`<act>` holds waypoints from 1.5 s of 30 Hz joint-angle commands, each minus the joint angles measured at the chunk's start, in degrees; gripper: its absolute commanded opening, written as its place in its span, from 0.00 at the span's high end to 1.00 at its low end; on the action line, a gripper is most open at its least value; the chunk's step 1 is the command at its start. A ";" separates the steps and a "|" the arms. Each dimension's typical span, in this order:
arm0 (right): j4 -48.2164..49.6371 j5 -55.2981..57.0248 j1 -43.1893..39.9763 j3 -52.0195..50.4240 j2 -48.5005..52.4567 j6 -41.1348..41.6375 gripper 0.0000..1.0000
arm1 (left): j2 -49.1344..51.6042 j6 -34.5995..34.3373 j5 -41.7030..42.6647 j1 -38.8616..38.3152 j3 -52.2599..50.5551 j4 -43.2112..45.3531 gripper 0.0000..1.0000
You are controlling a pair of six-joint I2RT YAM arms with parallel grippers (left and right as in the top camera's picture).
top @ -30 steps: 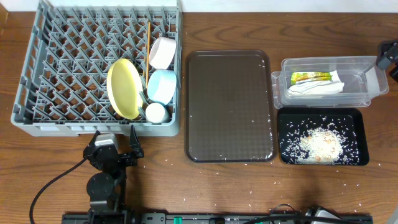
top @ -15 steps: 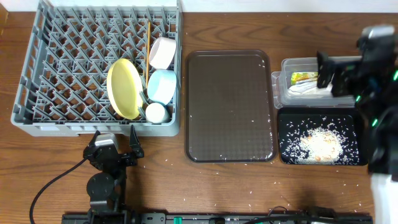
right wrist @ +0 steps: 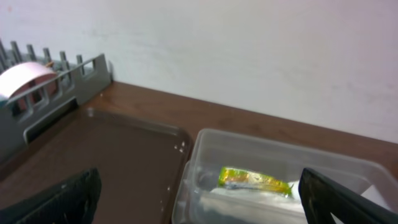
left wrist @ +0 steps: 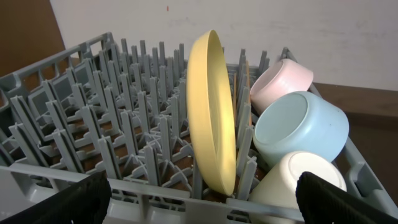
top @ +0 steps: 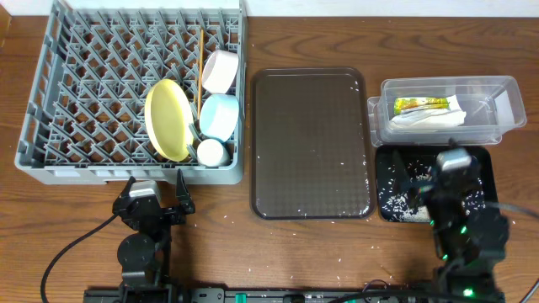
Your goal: Sort waste into correct bins and load items into the dishwasher
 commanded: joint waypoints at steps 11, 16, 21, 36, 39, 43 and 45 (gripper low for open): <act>2.47 1.42 1.95 -17.05 -21.68 0.85 0.01 | -0.24 0.35 -0.66 0.22 -1.77 -0.61 0.05; 0.92 1.46 1.97 -17.03 -21.79 0.61 0.01 | -0.24 0.35 -0.66 0.24 -1.77 -0.61 0.05; -2.43 1.86 1.97 -17.03 -21.68 0.66 0.01 | -0.24 0.35 -0.66 0.22 -1.77 -0.61 0.05; -2.38 1.86 1.92 -17.03 -21.64 0.63 0.01 | -0.24 0.35 -0.66 0.24 -1.77 -0.61 0.05; -2.38 1.86 1.92 -17.03 -21.62 0.63 0.01 | -0.24 0.35 -0.68 0.24 -1.77 -0.61 0.05; -2.38 1.86 1.92 -17.03 -21.64 0.63 0.01 | -0.24 0.35 -0.66 0.24 -1.77 -0.61 0.05; -2.38 1.86 1.92 -17.03 -21.64 0.63 0.01 | -0.24 0.35 -0.68 0.24 -1.77 -0.61 0.05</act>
